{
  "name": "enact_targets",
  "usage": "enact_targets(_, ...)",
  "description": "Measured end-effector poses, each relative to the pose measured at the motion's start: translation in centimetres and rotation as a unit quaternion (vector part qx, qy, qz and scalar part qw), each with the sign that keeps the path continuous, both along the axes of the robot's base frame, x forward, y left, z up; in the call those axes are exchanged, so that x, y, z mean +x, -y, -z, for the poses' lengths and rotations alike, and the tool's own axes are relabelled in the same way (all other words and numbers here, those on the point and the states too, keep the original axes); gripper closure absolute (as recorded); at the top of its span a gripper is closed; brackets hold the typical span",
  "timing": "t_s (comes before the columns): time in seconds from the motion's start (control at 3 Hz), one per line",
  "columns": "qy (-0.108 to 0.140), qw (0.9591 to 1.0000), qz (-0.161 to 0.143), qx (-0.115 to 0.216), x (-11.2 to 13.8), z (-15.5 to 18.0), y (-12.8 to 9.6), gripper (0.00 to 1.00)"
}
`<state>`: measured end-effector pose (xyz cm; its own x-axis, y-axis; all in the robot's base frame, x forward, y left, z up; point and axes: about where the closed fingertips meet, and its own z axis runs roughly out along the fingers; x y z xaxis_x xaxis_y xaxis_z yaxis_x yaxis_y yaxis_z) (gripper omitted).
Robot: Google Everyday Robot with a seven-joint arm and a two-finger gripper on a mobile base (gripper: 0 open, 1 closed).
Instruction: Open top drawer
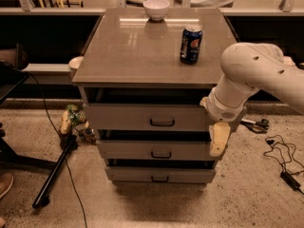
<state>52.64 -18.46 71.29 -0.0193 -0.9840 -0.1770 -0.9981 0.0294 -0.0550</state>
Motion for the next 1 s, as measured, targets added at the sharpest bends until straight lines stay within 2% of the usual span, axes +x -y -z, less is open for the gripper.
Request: enact_targets(1.0, 0.006, 0.9996, 0.006, 0.026, 5.0, 3.2, 0.0, 0.00)
